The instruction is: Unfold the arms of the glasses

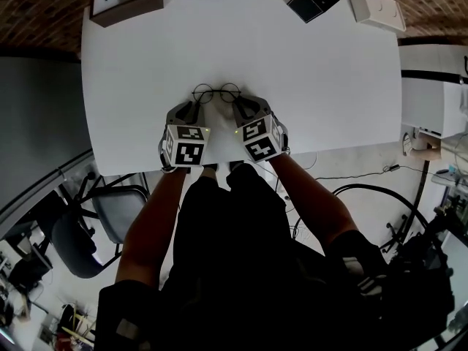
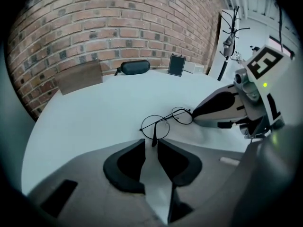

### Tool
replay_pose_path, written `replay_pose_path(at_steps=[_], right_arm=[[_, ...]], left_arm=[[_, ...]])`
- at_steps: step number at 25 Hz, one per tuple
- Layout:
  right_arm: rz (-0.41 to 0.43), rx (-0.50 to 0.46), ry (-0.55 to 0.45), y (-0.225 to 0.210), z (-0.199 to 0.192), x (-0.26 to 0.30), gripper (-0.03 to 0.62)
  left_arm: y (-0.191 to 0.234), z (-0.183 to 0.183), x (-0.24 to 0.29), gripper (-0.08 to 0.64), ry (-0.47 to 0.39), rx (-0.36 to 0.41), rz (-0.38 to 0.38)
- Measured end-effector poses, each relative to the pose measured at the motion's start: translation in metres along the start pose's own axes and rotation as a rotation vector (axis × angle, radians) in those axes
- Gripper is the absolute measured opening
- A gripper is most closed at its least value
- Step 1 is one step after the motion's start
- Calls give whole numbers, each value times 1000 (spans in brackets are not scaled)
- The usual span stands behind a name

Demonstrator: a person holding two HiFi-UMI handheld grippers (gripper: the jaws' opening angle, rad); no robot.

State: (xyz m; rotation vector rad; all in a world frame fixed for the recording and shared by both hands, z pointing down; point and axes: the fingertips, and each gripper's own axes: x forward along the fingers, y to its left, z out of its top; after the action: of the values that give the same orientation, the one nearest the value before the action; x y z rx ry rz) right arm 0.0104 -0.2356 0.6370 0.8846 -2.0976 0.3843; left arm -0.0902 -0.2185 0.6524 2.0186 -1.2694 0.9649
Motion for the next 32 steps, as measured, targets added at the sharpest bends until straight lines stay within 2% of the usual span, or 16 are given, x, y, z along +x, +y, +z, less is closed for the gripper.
replay_pose_path(at_steps=[8,13,19,24,29,32], right_arm=[[1,18,-12,1,1,1,32],[-2,34,-15,-2,2,-2,29],[5,41,-61,-6,11,-13,28],[-11,-15,-123,-3,28,-32,26],[10,-89,-175,8,42,-45,26],[41,-95,-187,13,42,-48,26]], left_arm=[[-8,2,2,51,26,122,13],[-10,2,2,39,24,95,-14],[-17,12,-6,38,-26,93,-27],[-29,23,-14,40,-55,238,10],[-36,30,-24,40,-81,212,-4],[-39,30,-26,40,-76,206,-9]])
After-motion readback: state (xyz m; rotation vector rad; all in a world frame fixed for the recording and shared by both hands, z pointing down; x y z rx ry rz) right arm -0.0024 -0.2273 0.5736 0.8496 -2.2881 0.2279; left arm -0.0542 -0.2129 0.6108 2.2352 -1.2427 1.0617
